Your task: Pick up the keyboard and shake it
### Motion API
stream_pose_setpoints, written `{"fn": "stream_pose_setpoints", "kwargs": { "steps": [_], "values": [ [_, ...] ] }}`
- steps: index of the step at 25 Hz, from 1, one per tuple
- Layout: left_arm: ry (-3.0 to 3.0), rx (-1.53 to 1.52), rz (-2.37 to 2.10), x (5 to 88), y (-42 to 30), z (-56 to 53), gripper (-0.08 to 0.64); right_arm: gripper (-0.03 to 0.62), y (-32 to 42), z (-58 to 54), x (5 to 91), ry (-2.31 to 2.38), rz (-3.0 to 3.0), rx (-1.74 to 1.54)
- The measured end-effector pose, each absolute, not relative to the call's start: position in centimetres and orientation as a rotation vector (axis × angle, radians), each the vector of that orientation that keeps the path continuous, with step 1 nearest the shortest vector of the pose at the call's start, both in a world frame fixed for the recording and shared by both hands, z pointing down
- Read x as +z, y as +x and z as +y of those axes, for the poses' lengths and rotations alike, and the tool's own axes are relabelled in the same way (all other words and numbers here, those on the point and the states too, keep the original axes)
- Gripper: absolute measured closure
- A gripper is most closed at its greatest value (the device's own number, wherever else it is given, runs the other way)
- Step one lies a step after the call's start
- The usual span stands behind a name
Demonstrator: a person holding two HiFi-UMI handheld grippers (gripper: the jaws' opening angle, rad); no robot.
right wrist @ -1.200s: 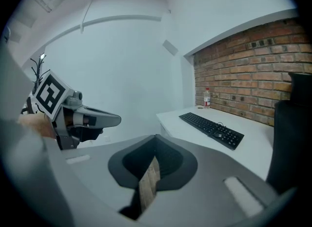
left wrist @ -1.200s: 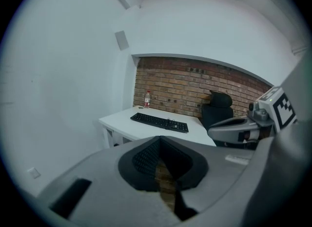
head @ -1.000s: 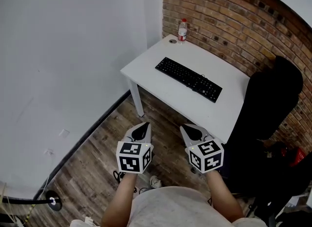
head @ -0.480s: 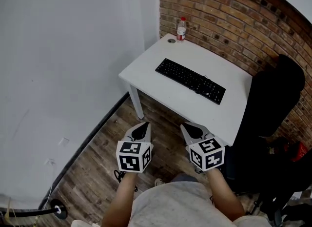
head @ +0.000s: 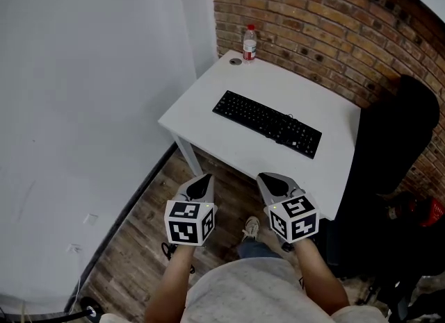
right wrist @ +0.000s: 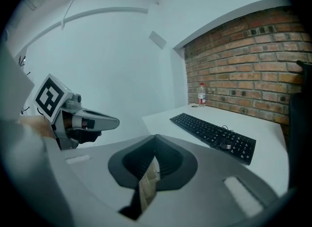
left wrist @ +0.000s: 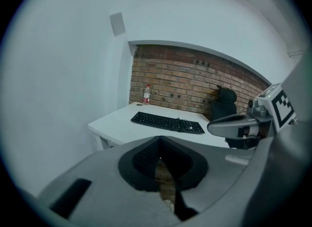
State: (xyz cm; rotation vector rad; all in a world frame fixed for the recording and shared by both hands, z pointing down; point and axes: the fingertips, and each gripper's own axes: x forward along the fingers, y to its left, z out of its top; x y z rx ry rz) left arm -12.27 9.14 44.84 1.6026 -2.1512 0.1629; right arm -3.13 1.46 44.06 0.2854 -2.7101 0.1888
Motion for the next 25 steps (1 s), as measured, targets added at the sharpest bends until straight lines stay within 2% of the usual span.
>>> {"fn": "stream_pose_setpoints", "kwargs": {
  "steps": [11,25],
  "values": [
    [1.633,0.223,-2.100,45.7,-16.7,-0.7,0.568,0.583,-6.8,-7.7,45.2,0.339,-2.695,0.252],
    [1.675,0.277,-1.996,47.6,-19.2,-12.1,0.566,0.583,-8.1,-18.4,46.9,0.410,-2.652,0.360]
  ]
}}
